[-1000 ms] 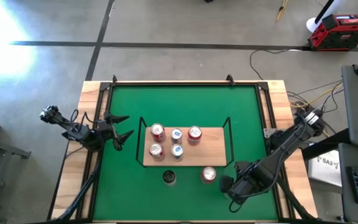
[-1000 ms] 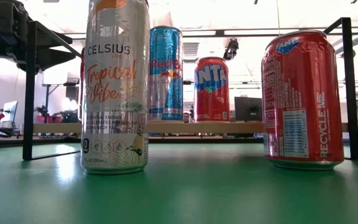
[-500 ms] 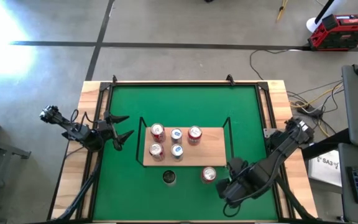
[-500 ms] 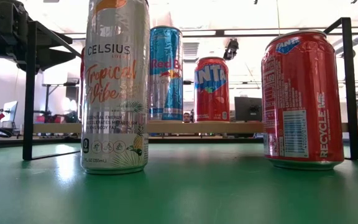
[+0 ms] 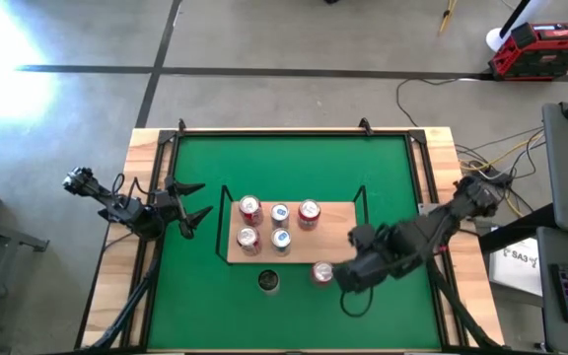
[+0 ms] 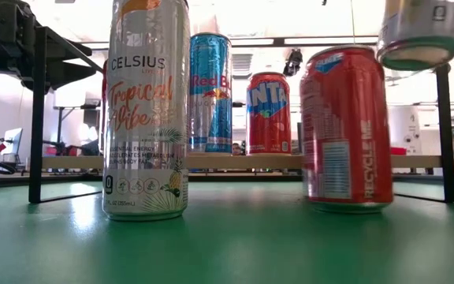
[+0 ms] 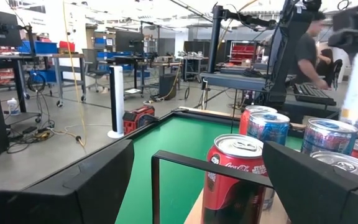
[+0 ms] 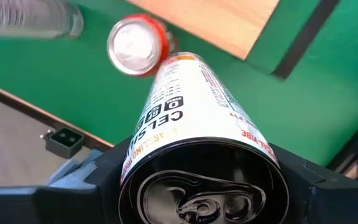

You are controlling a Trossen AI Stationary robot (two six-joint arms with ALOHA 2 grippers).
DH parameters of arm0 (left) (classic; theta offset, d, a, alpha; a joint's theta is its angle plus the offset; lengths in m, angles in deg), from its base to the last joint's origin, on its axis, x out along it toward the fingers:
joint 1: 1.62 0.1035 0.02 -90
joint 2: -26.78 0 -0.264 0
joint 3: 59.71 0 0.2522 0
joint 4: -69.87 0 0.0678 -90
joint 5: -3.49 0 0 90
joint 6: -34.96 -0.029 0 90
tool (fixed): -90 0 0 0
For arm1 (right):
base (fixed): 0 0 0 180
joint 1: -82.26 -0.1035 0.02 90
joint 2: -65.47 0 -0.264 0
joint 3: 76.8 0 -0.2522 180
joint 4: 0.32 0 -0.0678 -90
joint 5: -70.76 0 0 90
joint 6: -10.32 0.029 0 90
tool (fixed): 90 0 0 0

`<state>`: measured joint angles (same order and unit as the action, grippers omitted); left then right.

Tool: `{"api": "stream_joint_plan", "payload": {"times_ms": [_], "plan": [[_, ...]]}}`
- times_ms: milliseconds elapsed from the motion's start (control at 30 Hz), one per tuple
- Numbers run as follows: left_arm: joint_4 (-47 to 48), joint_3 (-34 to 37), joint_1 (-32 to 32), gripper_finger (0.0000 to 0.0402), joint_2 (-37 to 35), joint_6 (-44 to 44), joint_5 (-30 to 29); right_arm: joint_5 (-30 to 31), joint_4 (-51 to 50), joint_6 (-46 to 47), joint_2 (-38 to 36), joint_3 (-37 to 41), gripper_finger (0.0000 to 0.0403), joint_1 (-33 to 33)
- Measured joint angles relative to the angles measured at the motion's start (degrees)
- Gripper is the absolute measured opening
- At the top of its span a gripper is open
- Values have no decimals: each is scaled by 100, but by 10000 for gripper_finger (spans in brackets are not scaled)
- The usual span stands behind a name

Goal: Place canned beverage on shelf
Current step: Put the right white soda can on the shelf

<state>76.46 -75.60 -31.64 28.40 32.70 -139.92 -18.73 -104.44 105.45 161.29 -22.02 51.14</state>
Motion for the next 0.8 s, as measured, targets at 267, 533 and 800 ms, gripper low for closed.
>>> {"api": "stream_joint_plan", "payload": {"times_ms": [267,533,800], "plan": [[-3,1,1,340,4,1,0,-66,28,-641,-413,252,257,454],[-3,0,1,340,7,0,0,422,36,-1840,-562,530,257,1187],[-3,0,0,340,13,2,0,467,47,-3584,-468,766,258,1974]]}}
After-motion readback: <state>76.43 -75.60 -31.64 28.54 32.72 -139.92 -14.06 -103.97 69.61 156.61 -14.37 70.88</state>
